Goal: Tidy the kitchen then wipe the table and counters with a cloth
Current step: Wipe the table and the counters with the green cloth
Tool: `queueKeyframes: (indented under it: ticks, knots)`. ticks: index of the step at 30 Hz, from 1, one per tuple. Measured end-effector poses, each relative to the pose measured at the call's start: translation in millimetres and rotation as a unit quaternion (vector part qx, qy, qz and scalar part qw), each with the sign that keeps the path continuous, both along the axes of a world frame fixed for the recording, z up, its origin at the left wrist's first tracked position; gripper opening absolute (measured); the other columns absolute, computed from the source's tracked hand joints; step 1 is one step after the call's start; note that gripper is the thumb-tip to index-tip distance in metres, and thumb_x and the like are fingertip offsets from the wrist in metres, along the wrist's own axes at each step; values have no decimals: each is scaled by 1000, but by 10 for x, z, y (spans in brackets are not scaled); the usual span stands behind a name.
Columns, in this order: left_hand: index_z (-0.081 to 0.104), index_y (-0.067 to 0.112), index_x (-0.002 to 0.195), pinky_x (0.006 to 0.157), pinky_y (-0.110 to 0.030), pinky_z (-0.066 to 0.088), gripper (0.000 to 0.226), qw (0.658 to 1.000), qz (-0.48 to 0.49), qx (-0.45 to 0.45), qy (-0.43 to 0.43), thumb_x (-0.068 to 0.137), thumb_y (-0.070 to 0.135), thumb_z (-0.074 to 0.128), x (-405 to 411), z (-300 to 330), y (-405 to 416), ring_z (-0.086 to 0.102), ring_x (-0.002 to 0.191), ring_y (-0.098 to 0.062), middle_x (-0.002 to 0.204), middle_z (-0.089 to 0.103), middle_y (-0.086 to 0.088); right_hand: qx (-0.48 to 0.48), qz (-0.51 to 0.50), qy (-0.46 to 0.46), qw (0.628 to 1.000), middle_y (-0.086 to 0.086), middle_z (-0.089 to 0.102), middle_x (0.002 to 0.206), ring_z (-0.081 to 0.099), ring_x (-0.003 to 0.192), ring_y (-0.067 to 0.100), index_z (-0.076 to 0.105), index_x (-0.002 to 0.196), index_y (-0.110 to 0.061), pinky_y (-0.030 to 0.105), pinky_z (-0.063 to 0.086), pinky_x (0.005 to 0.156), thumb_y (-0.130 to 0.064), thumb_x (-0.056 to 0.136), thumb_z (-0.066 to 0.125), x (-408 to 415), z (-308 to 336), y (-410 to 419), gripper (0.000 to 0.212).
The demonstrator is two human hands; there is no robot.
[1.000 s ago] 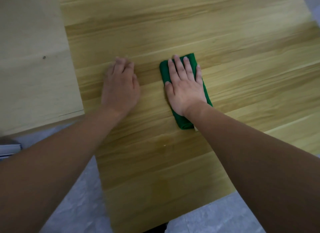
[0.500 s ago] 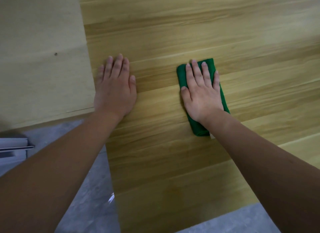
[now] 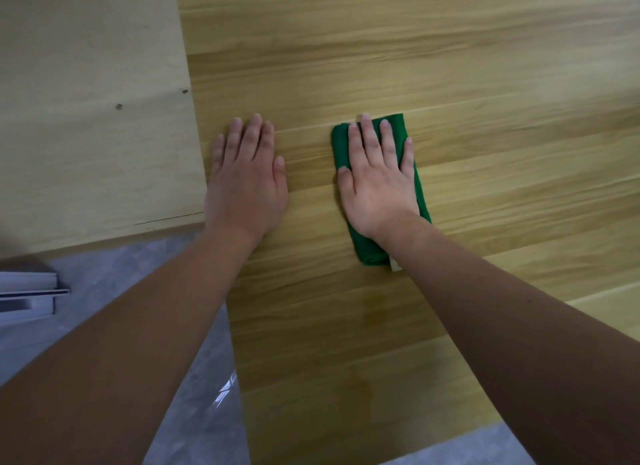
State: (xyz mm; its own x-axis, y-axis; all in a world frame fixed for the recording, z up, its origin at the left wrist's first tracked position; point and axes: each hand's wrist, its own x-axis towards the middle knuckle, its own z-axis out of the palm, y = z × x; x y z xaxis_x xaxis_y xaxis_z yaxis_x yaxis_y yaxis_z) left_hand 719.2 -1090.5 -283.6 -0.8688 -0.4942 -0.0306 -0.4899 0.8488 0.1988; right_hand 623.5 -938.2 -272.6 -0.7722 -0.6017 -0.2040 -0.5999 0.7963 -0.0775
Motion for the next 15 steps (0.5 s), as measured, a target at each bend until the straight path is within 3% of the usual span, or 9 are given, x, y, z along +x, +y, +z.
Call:
queueKeyframes:
  ticks: [15]
  knots:
    - [16, 13, 154, 122, -40, 1, 55, 1000, -6, 3, 3, 103, 34, 20, 14, -32, -20, 2, 149, -23, 162, 11, -4, -7, -15, 3, 1000, 1, -14, 161, -16, 147, 20, -5, 154, -17, 45, -9, 119, -36, 101, 13, 135, 2, 74, 59]
